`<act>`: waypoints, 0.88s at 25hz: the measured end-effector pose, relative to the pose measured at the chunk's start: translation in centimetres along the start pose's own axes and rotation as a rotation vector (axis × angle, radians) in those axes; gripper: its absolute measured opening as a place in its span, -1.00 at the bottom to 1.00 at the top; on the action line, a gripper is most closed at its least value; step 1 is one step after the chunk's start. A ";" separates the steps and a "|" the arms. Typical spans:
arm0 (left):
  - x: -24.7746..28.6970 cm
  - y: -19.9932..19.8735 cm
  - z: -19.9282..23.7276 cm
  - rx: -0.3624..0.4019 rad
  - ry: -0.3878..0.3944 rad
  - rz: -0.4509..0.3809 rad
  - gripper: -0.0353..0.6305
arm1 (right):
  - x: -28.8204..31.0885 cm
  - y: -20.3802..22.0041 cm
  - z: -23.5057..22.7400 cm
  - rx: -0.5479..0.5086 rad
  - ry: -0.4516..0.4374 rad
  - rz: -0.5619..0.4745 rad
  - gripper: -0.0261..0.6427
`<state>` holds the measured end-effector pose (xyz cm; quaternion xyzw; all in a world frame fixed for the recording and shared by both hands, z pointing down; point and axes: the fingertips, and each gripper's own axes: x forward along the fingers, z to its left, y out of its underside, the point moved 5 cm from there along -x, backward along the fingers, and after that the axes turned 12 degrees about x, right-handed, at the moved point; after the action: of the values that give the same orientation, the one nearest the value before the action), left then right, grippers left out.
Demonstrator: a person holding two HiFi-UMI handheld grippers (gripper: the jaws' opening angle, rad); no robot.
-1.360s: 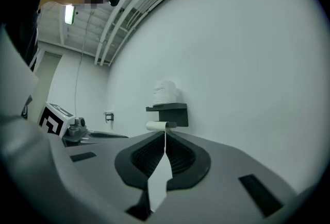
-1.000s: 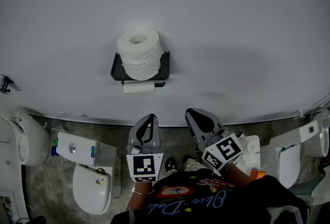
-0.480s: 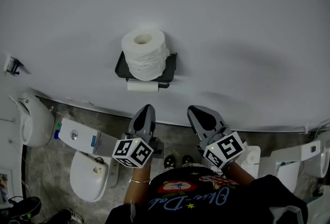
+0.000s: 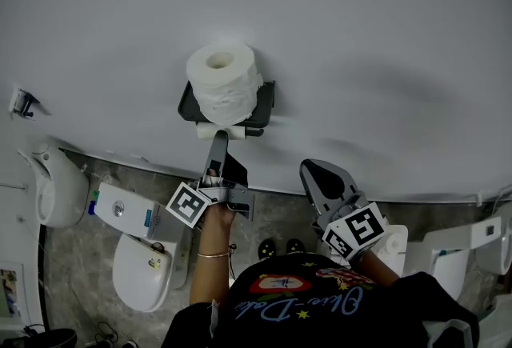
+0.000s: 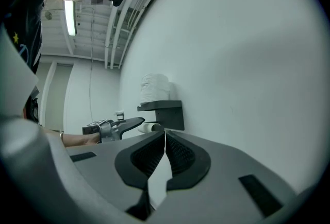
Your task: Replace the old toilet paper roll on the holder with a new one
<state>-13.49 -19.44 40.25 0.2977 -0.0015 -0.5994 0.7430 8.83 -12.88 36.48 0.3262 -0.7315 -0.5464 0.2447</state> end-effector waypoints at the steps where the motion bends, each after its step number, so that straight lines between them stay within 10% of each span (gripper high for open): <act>1: 0.4 0.0 0.3 -0.020 -0.004 0.000 -0.11 | -0.1 0.0 -0.1 0.001 0.005 0.000 -0.88; 22: 3.7 8.0 -2.9 -0.181 0.127 0.190 -0.34 | -2.4 0.1 -3.3 0.046 0.129 -0.032 -0.88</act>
<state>-4.29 -20.64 40.05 0.2654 0.0716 -0.5038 0.8189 12.76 -13.17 37.51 0.3780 -0.7212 -0.5112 0.2752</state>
